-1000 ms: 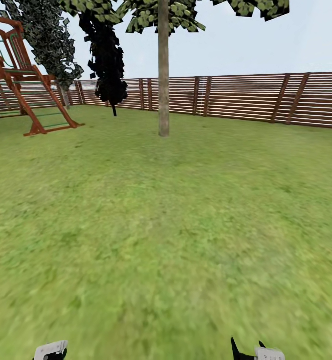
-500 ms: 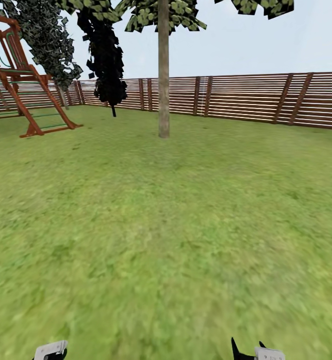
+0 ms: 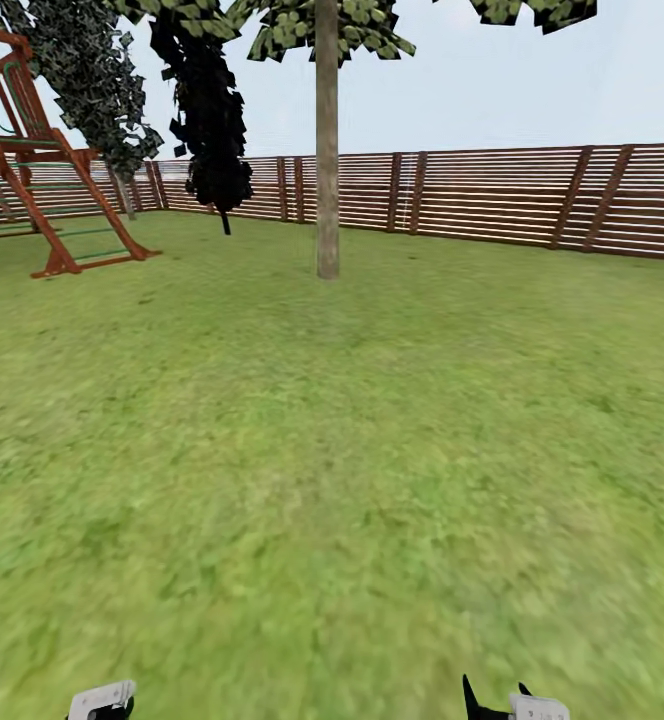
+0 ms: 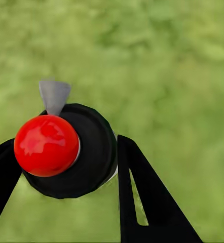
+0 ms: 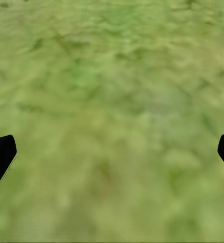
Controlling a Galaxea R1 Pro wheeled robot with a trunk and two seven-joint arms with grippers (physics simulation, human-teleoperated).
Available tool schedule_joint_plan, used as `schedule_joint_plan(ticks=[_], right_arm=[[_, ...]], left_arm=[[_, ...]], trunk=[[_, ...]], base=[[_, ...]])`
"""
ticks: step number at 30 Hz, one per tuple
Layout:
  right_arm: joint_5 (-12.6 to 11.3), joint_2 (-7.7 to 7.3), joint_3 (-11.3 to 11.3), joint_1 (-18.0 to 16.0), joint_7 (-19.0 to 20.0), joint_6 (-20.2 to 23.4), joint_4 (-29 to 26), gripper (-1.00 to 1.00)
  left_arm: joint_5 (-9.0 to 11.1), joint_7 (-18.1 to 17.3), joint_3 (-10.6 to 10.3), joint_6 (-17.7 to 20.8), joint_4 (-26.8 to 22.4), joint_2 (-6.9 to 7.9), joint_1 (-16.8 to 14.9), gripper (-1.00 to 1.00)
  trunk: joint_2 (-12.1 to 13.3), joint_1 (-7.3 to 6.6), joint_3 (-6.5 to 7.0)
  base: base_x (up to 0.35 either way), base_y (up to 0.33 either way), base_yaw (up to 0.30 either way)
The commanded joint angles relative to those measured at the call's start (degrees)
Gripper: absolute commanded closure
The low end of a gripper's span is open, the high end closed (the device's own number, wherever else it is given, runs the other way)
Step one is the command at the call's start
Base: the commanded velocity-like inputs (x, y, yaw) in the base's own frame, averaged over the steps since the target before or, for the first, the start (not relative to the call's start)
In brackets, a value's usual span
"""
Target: In the garden, pick up the pesticide atomizer on the floor and spray pesticide onto both trees until each tree trunk is fully covered.
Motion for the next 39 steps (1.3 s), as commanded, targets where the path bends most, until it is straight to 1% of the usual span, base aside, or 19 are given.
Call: schedule_joint_plan(ticks=[1, 39], right_arm=[[-0.03, -0.01, -0.48, -0.03, 0.51, -0.14, 0.05, -1.00], [-0.03, -0.01, -0.50, -0.03, 0.52, -0.14, 0.05, -1.00]], left_arm=[[-0.39, -0.33, 0.51, -0.18, 0.04, -0.01, -0.05, 1.00], [-0.39, -0.33, 0.51, -0.18, 0.04, -0.01, -0.05, 1.00]], trunk=[[-0.02, 0.02, -0.05], [-0.02, 0.02, -0.05]], base=[[0.339, 0.000, 0.000], [0.339, 0.000, 0.000]])
